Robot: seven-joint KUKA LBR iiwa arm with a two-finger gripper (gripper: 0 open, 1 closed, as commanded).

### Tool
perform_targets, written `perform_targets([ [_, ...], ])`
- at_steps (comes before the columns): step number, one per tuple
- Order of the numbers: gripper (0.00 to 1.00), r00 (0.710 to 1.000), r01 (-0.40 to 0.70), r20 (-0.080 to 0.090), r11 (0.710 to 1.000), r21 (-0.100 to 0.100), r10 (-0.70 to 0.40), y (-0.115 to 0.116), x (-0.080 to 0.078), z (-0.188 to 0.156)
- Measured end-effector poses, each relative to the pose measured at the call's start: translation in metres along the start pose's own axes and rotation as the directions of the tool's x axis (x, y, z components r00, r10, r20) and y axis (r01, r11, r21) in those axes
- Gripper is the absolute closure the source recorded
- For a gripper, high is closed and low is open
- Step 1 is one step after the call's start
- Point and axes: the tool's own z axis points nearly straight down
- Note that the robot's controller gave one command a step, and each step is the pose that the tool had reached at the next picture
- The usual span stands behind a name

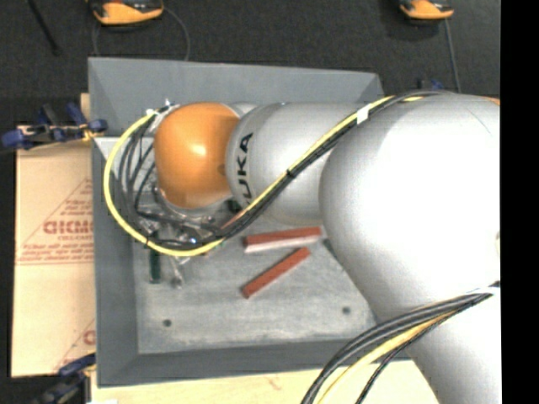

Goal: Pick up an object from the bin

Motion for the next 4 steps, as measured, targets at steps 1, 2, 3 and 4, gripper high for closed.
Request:
perform_targets([
  [1, 0.00, 1.000, -0.009, 0.003, 1.000, 0.000, 0.009, -0.001, -0.001, -0.001],
  [2, 0.00, 1.000, -0.017, 0.004, 1.000, 0.000, 0.017, -0.002, -0.002, -0.002],
  [3, 1.00, 1.000, -0.020, 0.003, 1.000, 0.000, 0.020, -0.002, -0.002, -0.002],
  [4, 1.00, 1.000, -0.029, 0.009, 1.000, 0.005, 0.029, -0.004, -0.005, -0.127],
])
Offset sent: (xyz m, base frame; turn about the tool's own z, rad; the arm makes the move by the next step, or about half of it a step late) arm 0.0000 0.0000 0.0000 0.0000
